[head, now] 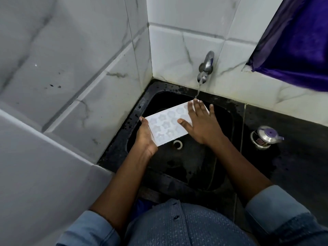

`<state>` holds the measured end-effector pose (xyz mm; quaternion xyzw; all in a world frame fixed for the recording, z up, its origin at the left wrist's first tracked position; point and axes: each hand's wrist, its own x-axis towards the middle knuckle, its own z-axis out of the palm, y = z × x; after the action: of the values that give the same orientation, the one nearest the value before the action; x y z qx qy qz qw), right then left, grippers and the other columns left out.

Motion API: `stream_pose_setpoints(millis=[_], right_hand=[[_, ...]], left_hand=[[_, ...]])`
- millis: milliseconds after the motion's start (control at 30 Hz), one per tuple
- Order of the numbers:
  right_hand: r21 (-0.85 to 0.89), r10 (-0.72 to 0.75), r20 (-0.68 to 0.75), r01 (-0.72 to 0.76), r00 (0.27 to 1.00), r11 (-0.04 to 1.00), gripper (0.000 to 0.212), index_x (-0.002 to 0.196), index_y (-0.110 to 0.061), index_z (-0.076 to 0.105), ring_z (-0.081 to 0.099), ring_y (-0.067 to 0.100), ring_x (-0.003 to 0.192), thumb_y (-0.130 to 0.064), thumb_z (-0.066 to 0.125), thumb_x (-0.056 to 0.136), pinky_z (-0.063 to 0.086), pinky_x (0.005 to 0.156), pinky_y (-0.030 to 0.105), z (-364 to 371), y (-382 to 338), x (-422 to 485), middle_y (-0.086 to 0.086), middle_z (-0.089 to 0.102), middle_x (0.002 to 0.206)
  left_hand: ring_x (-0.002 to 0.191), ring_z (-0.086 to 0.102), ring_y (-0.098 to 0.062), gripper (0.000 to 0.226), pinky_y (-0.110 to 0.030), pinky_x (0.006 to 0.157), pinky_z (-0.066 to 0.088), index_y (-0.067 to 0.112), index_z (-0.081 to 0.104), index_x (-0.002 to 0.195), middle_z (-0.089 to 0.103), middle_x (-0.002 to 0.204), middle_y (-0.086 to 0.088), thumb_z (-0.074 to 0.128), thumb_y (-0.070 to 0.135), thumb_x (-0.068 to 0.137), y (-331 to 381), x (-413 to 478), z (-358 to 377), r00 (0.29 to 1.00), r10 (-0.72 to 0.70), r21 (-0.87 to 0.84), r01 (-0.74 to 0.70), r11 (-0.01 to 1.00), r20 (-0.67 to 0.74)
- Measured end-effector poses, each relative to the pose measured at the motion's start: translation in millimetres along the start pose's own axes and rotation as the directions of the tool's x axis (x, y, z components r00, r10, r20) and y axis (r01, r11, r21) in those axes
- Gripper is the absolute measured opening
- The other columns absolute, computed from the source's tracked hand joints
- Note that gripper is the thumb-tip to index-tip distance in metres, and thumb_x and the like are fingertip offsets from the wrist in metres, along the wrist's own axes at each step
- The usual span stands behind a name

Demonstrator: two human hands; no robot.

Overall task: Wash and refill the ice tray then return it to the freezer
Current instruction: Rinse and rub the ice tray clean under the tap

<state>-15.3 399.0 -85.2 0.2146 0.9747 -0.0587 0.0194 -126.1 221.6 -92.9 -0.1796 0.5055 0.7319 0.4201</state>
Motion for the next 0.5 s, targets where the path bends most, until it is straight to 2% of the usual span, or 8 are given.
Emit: stream_pose_setpoints(millis=[133, 233, 300, 333, 433, 467, 500], right_hand=[[0.046, 0.069, -0.013, -0.069, 0.997, 0.997, 0.121, 0.166, -0.007, 0.006, -0.004, 0.036, 0.161, -0.090, -0.015, 0.081, -0.007, 0.128, 0.055, -0.9, -18.3, -3.6, 0.021, 0.001, 0.173], [0.059, -0.021, 0.047, 0.018, 0.999, 0.998, 0.123, 0.166, -0.010, 0.002, -0.008, 0.041, 0.159, -0.091, -0.016, 0.077, -0.006, 0.128, 0.055, 2.5, -42.7, -9.6, 0.022, -0.003, 0.172], [0.049, -0.123, 0.064, 0.120, 0.990, 0.992, 0.119, 0.167, -0.013, -0.001, -0.011, 0.041, 0.159, -0.091, -0.016, 0.077, -0.007, 0.128, 0.057, 7.6, -59.8, -15.0, 0.021, -0.006, 0.173], [0.042, -0.178, 0.069, 0.176, 0.982, 0.984, 0.118, 0.167, -0.014, -0.001, -0.012, 0.039, 0.159, -0.089, -0.017, 0.078, -0.007, 0.127, 0.057, 10.5, -67.4, -17.5, 0.019, -0.006, 0.173], [0.046, -0.318, 0.072, 0.315, 0.945, 0.948, 0.108, 0.167, -0.020, 0.002, -0.013, 0.031, 0.160, -0.084, -0.017, 0.082, -0.009, 0.127, 0.055, 15.2, -78.2, -21.8, 0.009, -0.004, 0.175], [0.053, -0.348, 0.071, 0.345, 0.935, 0.937, 0.105, 0.167, -0.022, 0.003, -0.013, 0.028, 0.160, -0.083, -0.015, 0.084, -0.009, 0.128, 0.054, 15.0, -76.9, -21.1, 0.006, -0.004, 0.175], [0.060, -0.369, 0.071, 0.366, 0.927, 0.929, 0.102, 0.168, -0.025, 0.004, -0.012, 0.027, 0.161, -0.083, -0.013, 0.085, -0.009, 0.128, 0.053, 12.9, -73.9, -19.5, 0.005, -0.004, 0.175]], left_hand=[[0.118, 0.071, -0.042, 0.092, -0.061, 0.106, 0.053, 0.011, 0.069, 0.135, 0.074, 0.128, -0.021, 0.018, 0.080, 0.100, -1.7, 2.6, 2.6, 1.000, 0.004, 0.004, -0.004, 1.000, 0.011], [0.115, 0.072, -0.041, 0.096, -0.057, 0.100, 0.056, 0.009, 0.069, 0.133, 0.072, 0.131, -0.023, 0.016, 0.080, 0.100, -2.8, 6.0, 5.9, 0.999, 0.002, -0.028, -0.001, 1.000, 0.038], [0.099, 0.078, -0.033, 0.091, -0.046, 0.088, 0.059, 0.009, 0.072, 0.122, 0.073, 0.128, -0.020, 0.015, 0.077, 0.102, -2.7, 5.3, 9.0, 0.999, 0.000, -0.034, 0.001, 0.999, 0.047], [0.089, 0.080, -0.029, 0.086, -0.041, 0.081, 0.059, 0.011, 0.073, 0.116, 0.076, 0.123, -0.016, 0.015, 0.074, 0.104, -3.2, 4.2, 10.0, 0.999, 0.007, -0.022, -0.007, 1.000, 0.038], [0.067, 0.079, -0.021, 0.075, -0.030, 0.057, 0.060, 0.015, 0.070, 0.105, 0.082, 0.088, -0.008, 0.020, 0.070, 0.106, -6.0, 1.2, 8.4, 0.999, 0.011, 0.000, -0.011, 1.000, 0.037], [0.065, 0.079, -0.021, 0.075, -0.028, 0.053, 0.060, 0.014, 0.070, 0.105, 0.082, 0.084, -0.007, 0.021, 0.071, 0.106, -6.7, 2.1, 6.3, 0.999, 0.006, -0.005, -0.006, 1.000, 0.050], [0.067, 0.079, -0.022, 0.076, -0.030, 0.056, 0.060, 0.013, 0.070, 0.108, 0.082, 0.084, -0.008, 0.021, 0.071, 0.106, -6.2, 2.6, 4.8, 0.998, 0.000, -0.025, 0.002, 1.000, 0.058]])
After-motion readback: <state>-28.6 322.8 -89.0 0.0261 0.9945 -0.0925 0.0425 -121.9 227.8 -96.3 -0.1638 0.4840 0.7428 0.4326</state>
